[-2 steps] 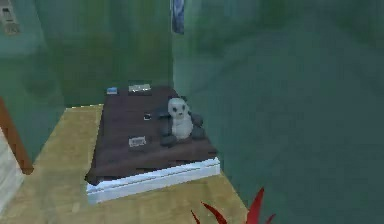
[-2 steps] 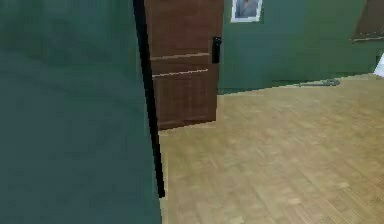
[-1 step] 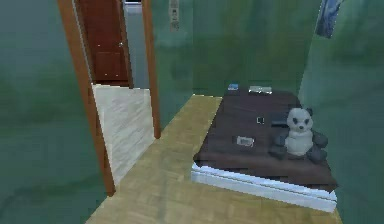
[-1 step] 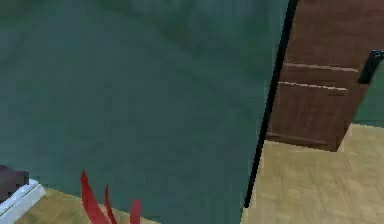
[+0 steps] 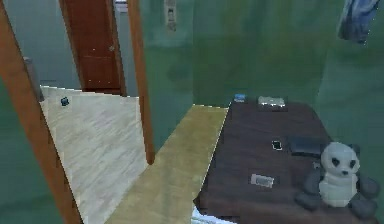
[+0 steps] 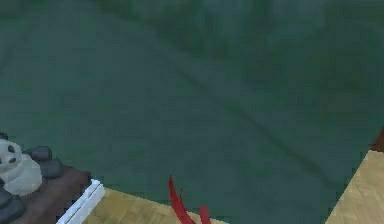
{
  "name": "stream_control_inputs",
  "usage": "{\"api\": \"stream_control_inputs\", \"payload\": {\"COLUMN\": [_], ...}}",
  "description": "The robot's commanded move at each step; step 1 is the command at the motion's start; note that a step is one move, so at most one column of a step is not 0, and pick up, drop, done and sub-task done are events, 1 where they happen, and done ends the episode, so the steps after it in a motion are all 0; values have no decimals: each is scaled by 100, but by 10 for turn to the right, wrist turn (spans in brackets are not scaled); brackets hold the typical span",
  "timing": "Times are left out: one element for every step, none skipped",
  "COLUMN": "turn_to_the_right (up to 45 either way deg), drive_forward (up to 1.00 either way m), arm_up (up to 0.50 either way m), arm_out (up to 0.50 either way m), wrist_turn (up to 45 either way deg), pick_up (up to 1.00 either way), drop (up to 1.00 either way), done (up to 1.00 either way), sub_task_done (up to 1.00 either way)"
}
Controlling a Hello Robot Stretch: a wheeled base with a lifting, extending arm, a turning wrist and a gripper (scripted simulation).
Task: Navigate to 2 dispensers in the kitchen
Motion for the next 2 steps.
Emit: {"api": "stream_control_inputs", "payload": {"turn_to_the_right": [-180, -30], "drive_forward": [0, 0], "arm_up": [0, 0], "arm_out": [0, 0], "wrist_turn": [0, 0], "pick_up": [0, 0], "drop": [0, 0], "done": [0, 0], "sub_task_done": [0, 0]}}
